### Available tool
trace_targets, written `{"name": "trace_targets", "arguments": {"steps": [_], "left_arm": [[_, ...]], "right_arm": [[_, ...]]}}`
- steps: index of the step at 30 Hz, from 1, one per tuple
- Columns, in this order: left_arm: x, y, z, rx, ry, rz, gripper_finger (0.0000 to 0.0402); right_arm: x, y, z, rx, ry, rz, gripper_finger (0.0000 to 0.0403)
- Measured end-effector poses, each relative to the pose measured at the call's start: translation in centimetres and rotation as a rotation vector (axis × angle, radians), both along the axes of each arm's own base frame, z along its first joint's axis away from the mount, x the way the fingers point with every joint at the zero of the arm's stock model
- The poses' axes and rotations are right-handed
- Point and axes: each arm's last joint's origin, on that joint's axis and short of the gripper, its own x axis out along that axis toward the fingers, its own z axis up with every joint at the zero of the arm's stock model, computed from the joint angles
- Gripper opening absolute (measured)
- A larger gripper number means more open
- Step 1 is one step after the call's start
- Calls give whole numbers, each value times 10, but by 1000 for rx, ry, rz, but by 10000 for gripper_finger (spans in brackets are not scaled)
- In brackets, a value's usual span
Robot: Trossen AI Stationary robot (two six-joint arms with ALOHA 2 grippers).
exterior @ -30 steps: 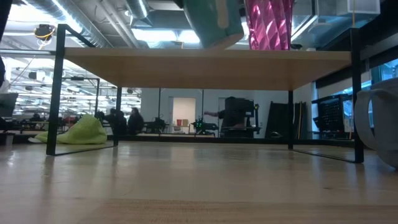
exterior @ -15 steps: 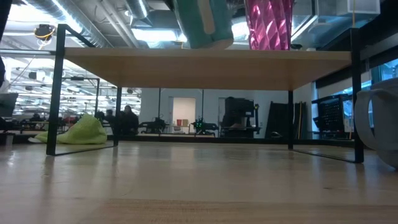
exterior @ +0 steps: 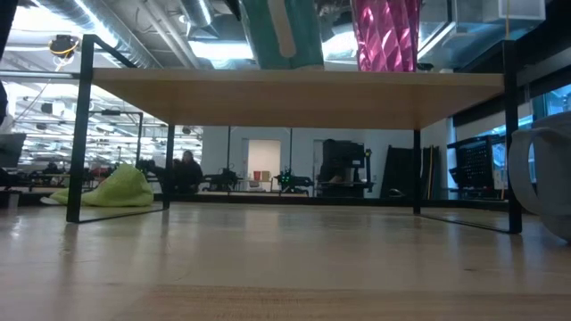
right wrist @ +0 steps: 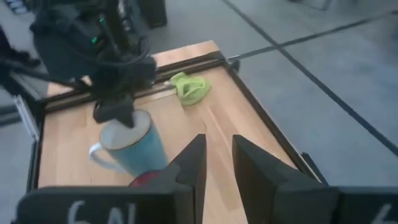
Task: Stack small to large cups/mugs on shelf
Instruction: Put the white mug on the shelf
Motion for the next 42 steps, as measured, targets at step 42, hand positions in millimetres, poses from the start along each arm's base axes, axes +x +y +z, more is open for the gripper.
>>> {"name": "trace_targets", "arguments": {"steps": [42], "left_arm": [[-2, -4, -1, 76, 28, -98, 19]], "right_arm": [[-200, -5, -28, -87, -603, 503, 79]]}}
